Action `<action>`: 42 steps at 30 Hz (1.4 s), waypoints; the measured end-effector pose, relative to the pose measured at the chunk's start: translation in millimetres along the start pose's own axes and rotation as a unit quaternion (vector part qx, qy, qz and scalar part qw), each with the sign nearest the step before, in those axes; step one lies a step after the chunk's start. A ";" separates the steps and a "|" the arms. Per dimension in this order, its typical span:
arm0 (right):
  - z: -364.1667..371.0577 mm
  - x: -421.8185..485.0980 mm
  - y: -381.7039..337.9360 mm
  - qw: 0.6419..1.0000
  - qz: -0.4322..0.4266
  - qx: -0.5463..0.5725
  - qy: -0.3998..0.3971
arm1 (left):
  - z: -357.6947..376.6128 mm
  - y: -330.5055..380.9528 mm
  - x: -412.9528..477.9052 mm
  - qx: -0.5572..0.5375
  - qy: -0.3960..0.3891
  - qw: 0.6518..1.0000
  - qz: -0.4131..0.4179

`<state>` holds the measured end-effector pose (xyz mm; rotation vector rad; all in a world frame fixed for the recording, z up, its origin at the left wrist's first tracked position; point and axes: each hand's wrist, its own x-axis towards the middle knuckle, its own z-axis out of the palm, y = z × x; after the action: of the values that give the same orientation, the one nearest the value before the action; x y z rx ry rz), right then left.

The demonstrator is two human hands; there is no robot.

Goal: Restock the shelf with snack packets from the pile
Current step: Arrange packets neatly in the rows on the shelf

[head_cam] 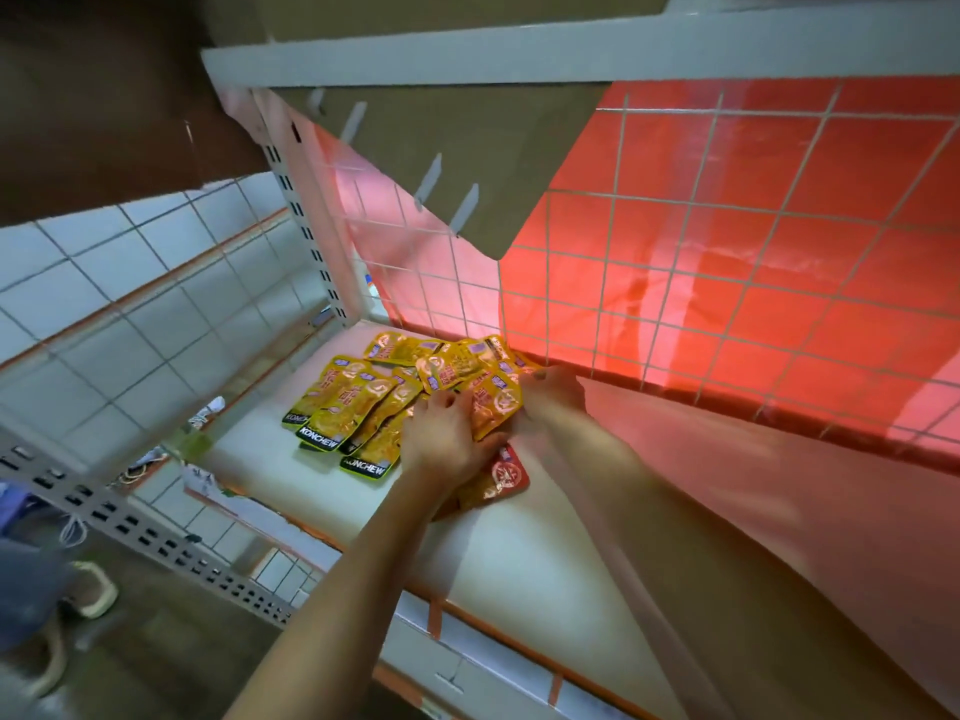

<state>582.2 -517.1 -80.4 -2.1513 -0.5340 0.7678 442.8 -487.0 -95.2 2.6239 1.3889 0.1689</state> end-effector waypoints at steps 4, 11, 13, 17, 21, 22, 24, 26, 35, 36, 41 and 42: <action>2.1 3.0 1.6 0.998 0.008 0.068 0.010 | -1.9 -2.1 2.3 -0.047 0.020 0.999 -0.011; -21.8 -2.3 21.7 0.952 -0.006 0.305 0.033 | -4.6 17.6 -4.0 -0.204 0.092 0.975 0.016; -39.2 0.0 34.2 0.953 -0.007 0.293 0.078 | -6.9 31.8 -6.1 -0.248 0.106 0.963 0.028; -79.6 -3.0 59.3 0.950 0.000 0.276 0.145 | -7.3 66.0 -12.1 -0.308 0.120 0.943 0.035; -121.3 -20.1 89.9 0.949 -0.036 0.259 0.177 | -1.5 111.7 -21.8 -0.332 0.091 0.937 0.062; -131.3 -25.0 97.4 0.951 -0.040 0.254 0.173 | 1.2 124.4 -24.7 -0.341 0.075 0.935 0.067; -152.2 -32.9 112.1 0.953 -0.041 0.252 0.162 | 7.4 151.5 -33.3 -0.372 0.047 0.925 0.067; -174.2 -42.2 125.4 0.953 -0.030 0.256 0.162 | 13.9 178.4 -44.8 -0.426 0.020 0.903 0.054; -259.6 -90.5 194.1 0.935 -0.052 0.264 0.230 | 40.5 279.4 -90.4 -0.539 -0.117 0.832 0.055; -267.0 -95.1 201.5 0.928 -0.046 0.284 0.236 | 41.7 288.5 -95.1 -0.551 -0.128 0.823 0.058; -302.7 -114.3 235.8 0.920 -0.018 0.257 0.295 | 52.2 323.2 -114.1 -0.564 -0.159 0.804 0.097; -308.7 -117.7 241.6 0.921 -0.019 0.238 0.306 | 54.6 328.7 -116.3 -0.564 -0.161 0.804 0.101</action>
<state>733.3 -897.3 -68.6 -1.7763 -0.0429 0.1413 653.3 -770.2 -85.4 1.6375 0.5486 0.4007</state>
